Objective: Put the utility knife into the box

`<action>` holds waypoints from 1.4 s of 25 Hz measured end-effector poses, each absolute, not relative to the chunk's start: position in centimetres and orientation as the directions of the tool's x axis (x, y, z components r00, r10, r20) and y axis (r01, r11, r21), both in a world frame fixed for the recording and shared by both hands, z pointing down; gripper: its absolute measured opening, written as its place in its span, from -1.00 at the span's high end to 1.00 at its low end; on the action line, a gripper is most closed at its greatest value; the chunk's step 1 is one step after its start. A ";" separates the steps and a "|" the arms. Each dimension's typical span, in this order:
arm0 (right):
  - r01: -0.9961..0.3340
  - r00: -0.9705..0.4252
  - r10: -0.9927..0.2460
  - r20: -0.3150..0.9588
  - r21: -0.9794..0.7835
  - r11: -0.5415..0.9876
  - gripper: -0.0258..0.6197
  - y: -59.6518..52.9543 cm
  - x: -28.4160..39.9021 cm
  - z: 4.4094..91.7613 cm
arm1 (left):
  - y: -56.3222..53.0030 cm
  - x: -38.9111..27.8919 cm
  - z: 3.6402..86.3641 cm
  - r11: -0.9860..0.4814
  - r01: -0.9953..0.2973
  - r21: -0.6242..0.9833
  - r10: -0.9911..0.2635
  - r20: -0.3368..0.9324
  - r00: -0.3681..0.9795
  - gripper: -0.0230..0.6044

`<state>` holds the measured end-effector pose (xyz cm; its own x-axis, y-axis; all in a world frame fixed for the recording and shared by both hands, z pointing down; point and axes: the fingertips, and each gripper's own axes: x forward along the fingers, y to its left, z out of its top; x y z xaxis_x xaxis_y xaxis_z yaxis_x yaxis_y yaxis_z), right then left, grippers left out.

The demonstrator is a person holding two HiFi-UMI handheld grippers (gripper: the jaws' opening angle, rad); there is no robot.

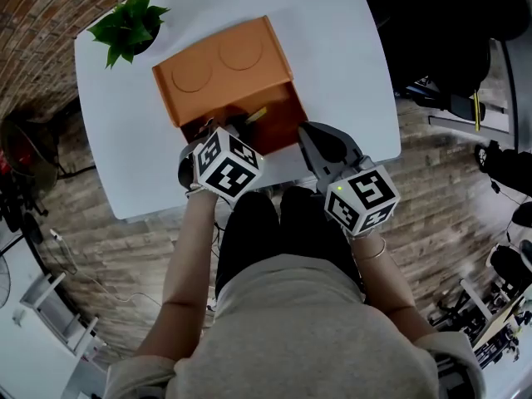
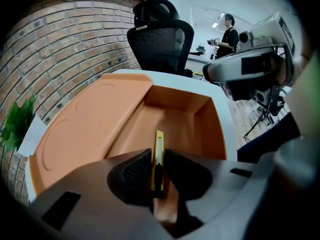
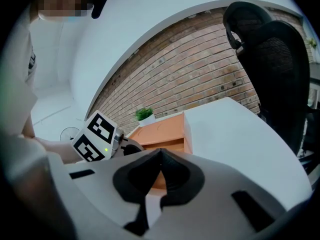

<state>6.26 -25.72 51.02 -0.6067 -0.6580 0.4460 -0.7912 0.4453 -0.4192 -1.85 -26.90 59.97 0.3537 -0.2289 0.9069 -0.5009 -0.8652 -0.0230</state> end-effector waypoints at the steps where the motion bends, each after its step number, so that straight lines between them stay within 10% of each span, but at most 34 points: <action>1: -0.791 -0.607 -0.659 0.443 -0.417 0.448 0.92 -25.8 6.2 50.9 | -26.9 -1.8 59.8 -0.865 -0.501 -0.022 -0.231 0.904 0.359 0.72; 35: -0.689 -0.724 -0.638 0.262 -0.254 0.678 0.92 -25.9 -0.6 39.1 | -25.8 -5.7 40.1 -0.692 -0.687 0.221 -0.569 0.420 0.707 0.89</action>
